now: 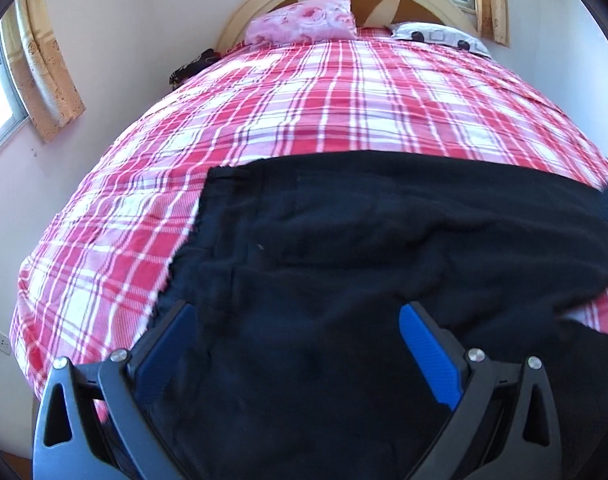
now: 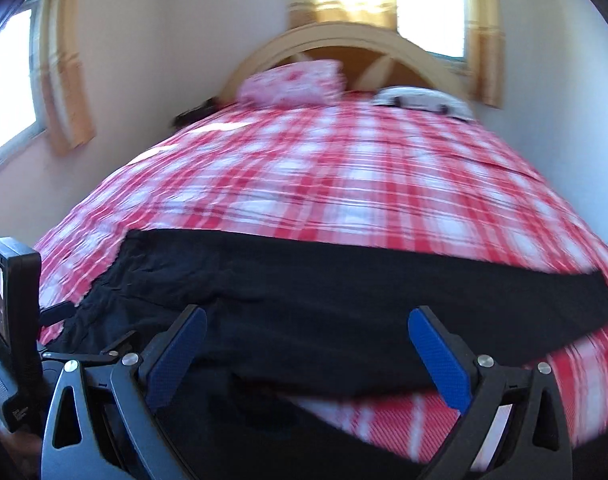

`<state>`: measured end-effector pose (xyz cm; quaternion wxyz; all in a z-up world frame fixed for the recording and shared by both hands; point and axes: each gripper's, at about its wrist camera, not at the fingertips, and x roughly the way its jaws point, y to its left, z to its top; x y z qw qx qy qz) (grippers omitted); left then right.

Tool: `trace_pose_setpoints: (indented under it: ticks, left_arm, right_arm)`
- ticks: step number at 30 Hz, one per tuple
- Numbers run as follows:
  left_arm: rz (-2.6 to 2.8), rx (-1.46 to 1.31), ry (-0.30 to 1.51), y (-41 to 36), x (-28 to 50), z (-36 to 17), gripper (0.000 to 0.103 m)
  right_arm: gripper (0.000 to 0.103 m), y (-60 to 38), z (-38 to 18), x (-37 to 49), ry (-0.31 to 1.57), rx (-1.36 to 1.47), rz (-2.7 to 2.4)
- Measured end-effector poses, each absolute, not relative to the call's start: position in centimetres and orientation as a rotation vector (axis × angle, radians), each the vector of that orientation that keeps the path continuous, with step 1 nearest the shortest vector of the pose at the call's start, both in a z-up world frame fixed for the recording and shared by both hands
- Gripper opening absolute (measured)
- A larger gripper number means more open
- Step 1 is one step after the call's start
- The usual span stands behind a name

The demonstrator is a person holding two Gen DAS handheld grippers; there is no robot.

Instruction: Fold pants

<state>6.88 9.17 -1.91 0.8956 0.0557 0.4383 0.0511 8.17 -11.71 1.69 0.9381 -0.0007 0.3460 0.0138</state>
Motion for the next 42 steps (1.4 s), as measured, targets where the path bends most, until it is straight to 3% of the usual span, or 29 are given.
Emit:
trace_pose_setpoints:
  ticks: [4,7,10,15,17,22,23,24,26,27,28,32,42]
  left_arm:
    - [0.113,0.14,0.91,9.3,9.3,-1.8,0.103]
    - [0.119,0.122,0.917,9.8,11.3,-2.1,0.103]
    - [0.083,0.091,0.971,10.0,13.4,-3.6,0.091]
    - [0.095,0.042,1.048,10.8,14.9,-6.1,0.091]
    - [0.103,0.039,1.04,10.9,14.9,-6.4,0.098]
    - [0.104,0.025,1.016,11.3,14.5,-6.0,0.098]
    - [0.109,0.021,1.014,11.5,14.3,-5.9,0.098]
    - [0.11,0.019,1.012,11.7,14.4,-5.8,0.097]
    - [0.109,0.018,1.011,12.0,14.3,-5.7,0.097]
    - [0.106,0.016,1.012,12.2,14.1,-5.6,0.097]
    - [0.102,0.011,1.013,12.3,14.1,-5.6,0.097]
    - [0.065,-0.035,0.989,13.3,13.0,-4.8,0.097]
    - [-0.002,-0.075,0.884,15.0,9.2,-0.2,0.098]
  right_arm:
    - [0.098,-10.5,0.3,14.7,0.789,-0.048,0.083]
    - [0.086,-10.2,-1.2,19.4,0.856,-0.077,0.145]
    - [0.074,-9.0,-2.3,22.6,0.888,-0.14,0.189]
    - [0.074,-7.1,-4.8,27.1,0.959,-0.231,0.291]
    - [0.074,-6.4,-5.5,28.4,0.962,-0.262,0.306]
    - [0.073,-5.3,-6.8,30.5,1.004,-0.245,0.454]
    - [0.067,-4.8,-7.2,30.5,1.014,-0.268,0.48]
    - [0.051,-4.4,-7.7,30.5,1.027,-0.288,0.491]
    - [0.04,-3.9,-8.7,30.7,1.065,-0.311,0.503]
    - [0.02,-3.9,-8.5,30.7,1.058,-0.293,0.508]
    - [0.011,-4.0,-8.3,30.7,1.067,-0.264,0.531]
    - [0.005,-4.3,-6.8,29.1,1.045,-0.239,0.546]
    - [0.005,-3.5,-2.3,18.5,0.885,-0.203,0.546]
